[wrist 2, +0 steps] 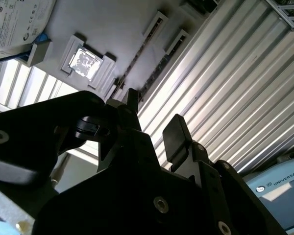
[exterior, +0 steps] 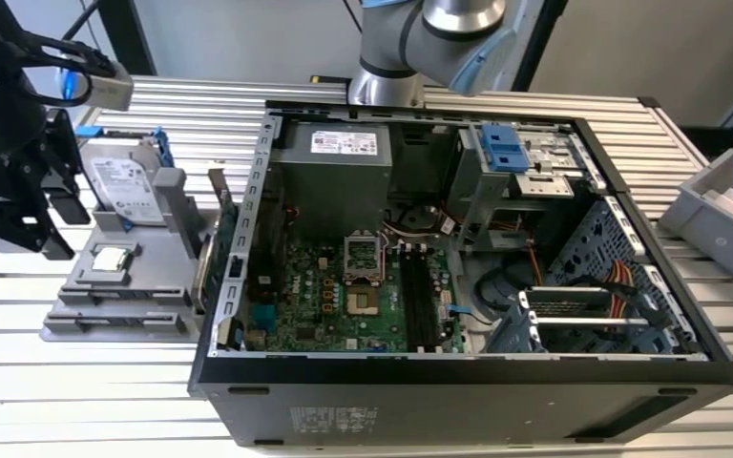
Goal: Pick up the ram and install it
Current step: 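Pick up the ram and move it above insertion slot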
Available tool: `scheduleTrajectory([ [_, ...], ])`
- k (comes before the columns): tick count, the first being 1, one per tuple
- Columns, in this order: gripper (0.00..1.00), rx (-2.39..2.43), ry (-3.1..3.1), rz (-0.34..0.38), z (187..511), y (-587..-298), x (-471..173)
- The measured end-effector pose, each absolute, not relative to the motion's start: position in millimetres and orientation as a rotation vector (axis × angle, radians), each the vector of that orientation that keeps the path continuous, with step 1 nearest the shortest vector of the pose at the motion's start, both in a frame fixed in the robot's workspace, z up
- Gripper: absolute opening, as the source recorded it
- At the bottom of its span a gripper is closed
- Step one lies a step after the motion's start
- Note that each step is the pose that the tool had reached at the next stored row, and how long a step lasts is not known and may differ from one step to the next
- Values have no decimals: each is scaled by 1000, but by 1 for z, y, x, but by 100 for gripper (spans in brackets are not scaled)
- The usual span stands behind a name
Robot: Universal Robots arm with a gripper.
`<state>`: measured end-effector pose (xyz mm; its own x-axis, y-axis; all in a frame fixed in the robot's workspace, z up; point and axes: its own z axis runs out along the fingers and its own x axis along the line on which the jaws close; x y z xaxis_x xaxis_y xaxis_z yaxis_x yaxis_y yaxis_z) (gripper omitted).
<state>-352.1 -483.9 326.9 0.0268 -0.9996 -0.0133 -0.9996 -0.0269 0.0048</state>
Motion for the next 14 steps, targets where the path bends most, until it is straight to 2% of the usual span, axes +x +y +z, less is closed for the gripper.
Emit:
scheduleTrajectory([
  [14, 100, -2253, 2194, 7, 316, -484, -352],
])
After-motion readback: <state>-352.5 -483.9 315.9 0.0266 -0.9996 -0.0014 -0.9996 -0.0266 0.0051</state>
